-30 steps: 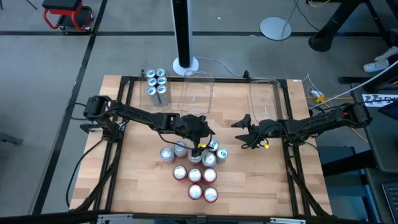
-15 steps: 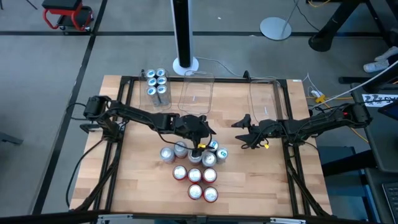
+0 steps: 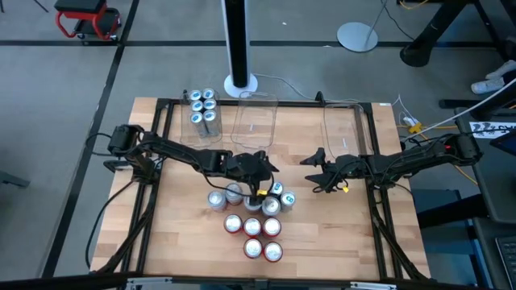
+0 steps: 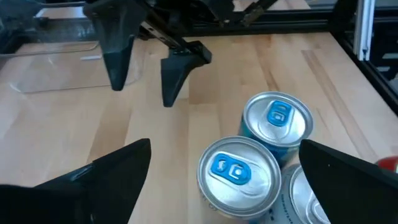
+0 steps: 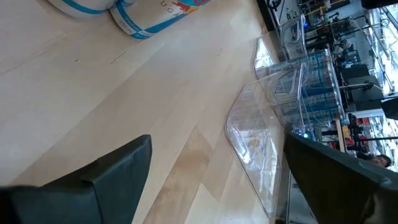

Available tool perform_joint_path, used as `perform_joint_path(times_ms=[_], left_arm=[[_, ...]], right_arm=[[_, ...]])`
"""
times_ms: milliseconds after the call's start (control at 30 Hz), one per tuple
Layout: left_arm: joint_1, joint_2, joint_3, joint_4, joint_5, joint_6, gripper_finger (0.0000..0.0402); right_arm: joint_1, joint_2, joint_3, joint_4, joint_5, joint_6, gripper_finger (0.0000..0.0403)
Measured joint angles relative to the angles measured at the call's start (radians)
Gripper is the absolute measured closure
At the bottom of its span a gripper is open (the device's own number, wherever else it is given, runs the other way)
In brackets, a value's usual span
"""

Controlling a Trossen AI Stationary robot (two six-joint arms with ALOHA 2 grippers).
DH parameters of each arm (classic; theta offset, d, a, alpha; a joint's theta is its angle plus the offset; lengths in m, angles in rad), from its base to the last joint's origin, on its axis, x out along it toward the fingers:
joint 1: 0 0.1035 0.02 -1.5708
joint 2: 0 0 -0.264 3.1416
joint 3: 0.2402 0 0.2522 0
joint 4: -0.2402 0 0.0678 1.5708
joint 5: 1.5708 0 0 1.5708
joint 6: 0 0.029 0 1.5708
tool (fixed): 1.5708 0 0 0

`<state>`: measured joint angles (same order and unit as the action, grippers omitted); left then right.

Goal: Sort soda cans
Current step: Put the blue soda can into the left transparent bin

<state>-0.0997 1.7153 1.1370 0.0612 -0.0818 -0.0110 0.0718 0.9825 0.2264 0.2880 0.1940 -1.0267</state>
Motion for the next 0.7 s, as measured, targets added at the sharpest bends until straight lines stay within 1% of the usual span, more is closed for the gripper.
perform_joint_path(times_ms=[100, 200, 500, 600, 700], left_arm=[[0.001, 0.0, 0.0, 0.0, 0.0, 0.028, 0.0008], [-0.003, 0.0, 0.0, -0.002, -0.001, -0.008, 0.0008], [-0.002, 0.012, 0.0, -0.009, 0.002, -0.006, 0.001], [-0.002, 0.036, -0.002, -0.015, 0.046, -0.009, 0.0011], [0.0, 0.057, -0.002, -0.015, 0.049, -0.008, 0.0011]], right_arm=[[0.0, 0.0, 0.0, 0.0, 0.0, 0.0, 0.0036], [0.0, 0.0, 0.0, -0.001, 0.0, 0.0, 0.0036], [0.0, 0.0, 0.0, -0.001, 0.0, 0.0, 0.0036], [0.0, 0.0, 0.0, -0.001, 0.0, 0.0, 0.0036], [0.0, 0.0, 0.001, -0.001, 0.0, 0.0, 0.0036]])
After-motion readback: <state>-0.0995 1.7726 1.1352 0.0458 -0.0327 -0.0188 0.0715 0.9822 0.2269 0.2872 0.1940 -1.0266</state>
